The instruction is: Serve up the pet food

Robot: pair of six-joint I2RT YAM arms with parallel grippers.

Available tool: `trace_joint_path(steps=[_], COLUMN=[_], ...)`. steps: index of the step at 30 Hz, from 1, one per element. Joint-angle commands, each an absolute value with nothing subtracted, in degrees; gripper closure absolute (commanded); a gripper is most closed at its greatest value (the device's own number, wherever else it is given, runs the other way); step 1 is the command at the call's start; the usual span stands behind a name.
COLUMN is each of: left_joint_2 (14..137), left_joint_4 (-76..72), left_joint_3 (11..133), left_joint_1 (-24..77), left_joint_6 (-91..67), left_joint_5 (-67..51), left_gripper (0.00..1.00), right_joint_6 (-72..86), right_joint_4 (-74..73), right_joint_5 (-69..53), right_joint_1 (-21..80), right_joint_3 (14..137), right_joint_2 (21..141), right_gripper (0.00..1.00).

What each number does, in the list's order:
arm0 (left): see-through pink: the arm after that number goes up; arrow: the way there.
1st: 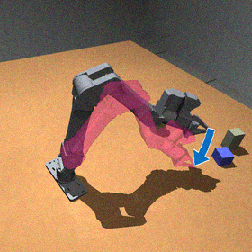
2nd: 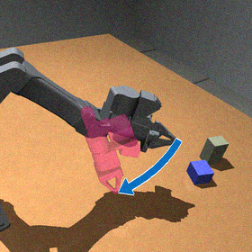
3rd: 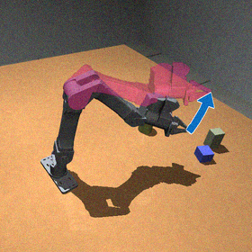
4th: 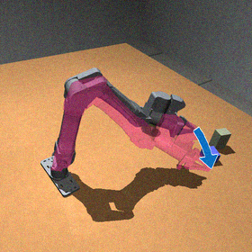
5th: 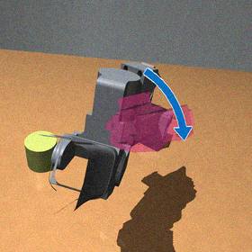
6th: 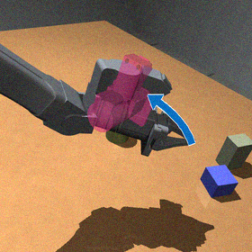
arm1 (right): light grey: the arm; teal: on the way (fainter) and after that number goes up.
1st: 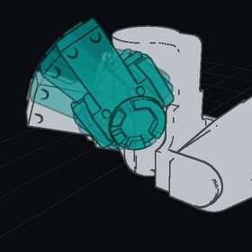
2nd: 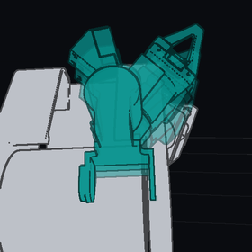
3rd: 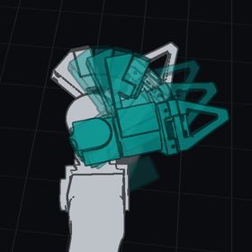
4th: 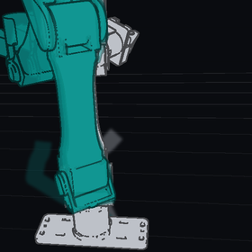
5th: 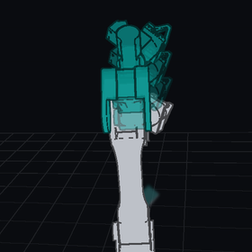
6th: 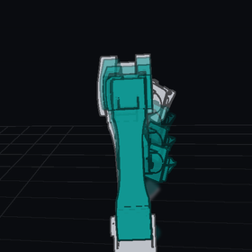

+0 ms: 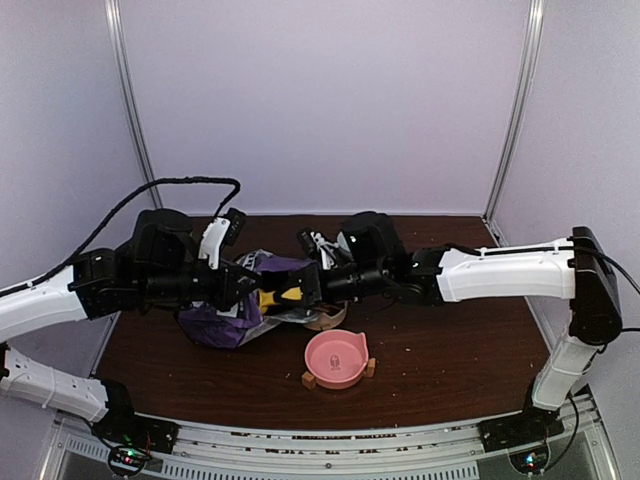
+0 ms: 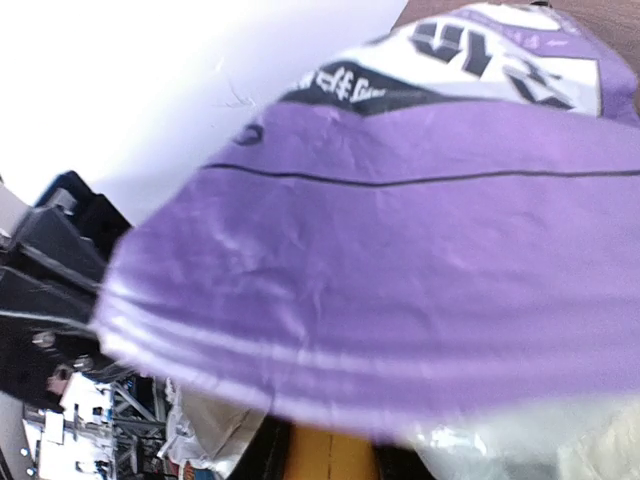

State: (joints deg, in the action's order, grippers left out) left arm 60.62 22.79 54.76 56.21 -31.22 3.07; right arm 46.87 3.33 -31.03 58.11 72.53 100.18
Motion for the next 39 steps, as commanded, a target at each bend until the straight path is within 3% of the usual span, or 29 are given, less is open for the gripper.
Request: trace_joint_path(steps=[1,17,39], left_joint_2=[58.57,56.75,58.64], left_joint_4=[16.88,17.13,19.29], left_joint_3=[54.34,53.80,57.67], left_joint_1=[56.34,56.34,55.81], left_joint_6=[-31.58,-31.68,-35.11], left_joint_5=[4.20,6.27,14.59], left_gripper=[1.00,1.00,1.00], right_joint_6=[52.03,71.74,75.06], right_joint_4=[6.67,23.47,24.36], right_joint_5=[-32.46,-29.19,-34.35], right_joint_1=[56.77,50.36,47.85], right_joint_3=[69.84,50.61,42.64], right_joint_2=[94.77,81.39,69.88], right_gripper=[0.88,0.88,0.88])
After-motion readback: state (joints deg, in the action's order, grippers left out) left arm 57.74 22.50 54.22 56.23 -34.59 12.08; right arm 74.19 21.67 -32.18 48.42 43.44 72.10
